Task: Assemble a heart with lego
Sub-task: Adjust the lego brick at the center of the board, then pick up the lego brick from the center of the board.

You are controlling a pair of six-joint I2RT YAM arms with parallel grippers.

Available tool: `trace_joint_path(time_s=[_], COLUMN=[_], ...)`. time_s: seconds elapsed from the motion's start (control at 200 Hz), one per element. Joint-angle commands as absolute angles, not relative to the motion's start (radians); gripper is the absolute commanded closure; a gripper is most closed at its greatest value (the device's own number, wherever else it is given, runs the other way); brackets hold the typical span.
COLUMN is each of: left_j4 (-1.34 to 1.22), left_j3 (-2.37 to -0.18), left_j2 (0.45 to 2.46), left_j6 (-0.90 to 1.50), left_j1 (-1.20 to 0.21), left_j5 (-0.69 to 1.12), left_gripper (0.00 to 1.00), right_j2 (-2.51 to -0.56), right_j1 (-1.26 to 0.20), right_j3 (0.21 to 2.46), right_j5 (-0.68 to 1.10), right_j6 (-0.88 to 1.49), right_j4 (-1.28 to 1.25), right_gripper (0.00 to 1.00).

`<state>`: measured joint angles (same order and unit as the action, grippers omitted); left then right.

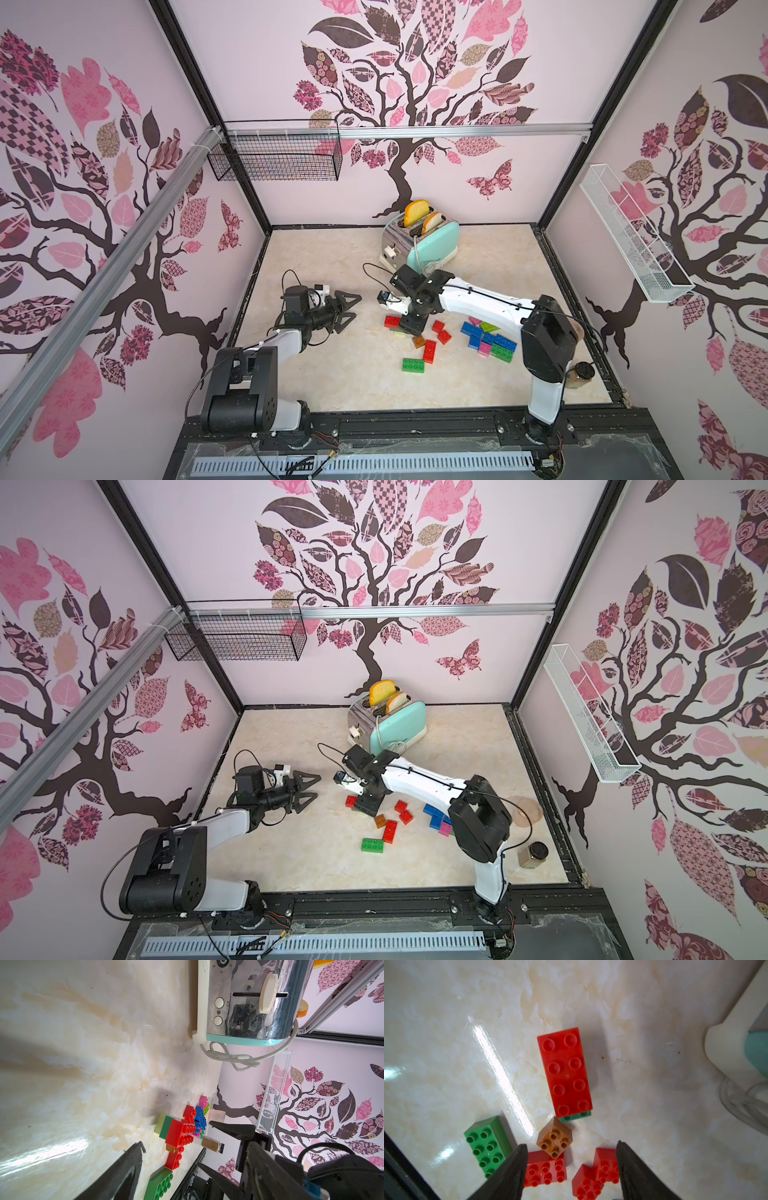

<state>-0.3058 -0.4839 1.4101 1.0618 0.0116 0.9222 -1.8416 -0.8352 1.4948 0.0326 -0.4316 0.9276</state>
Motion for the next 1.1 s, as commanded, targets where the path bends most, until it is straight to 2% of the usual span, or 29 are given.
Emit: trace_joint_path(time_s=[0.0, 0.285, 0.88, 1.05, 1.095], left_j4=[-0.334, -0.333, -0.312, -0.309, -0.308], left_j3=[-0.488, -0.494, -0.485, -0.483, -0.483], left_j2=[1.417, 1.395, 1.380, 1.377, 1.377], left_j6=[1.053, 1.049, 1.037, 1.034, 1.034], left_j1=[0.013, 0.008, 0.007, 0.007, 0.006], left_j5=[0.933, 0.927, 0.923, 0.922, 0.922], left_gripper=[0.17, 0.04, 0.03, 0.03, 0.03], right_j2=[-1.813, -1.804, -1.865, -1.870, -1.871], right_j1=[-0.809, -0.813, -0.827, -0.828, -0.827], right_j3=[1.436, 1.282, 1.246, 1.235, 1.235], right_j5=[0.107, 0.151, 0.060, 0.068, 0.072], right_j6=[-0.288, -0.071, -0.007, 0.003, 0.002], right_j4=[0.916, 0.799, 0.673, 0.658, 0.660], right_gripper=[0.28, 0.27, 0.29, 0.51, 0.54])
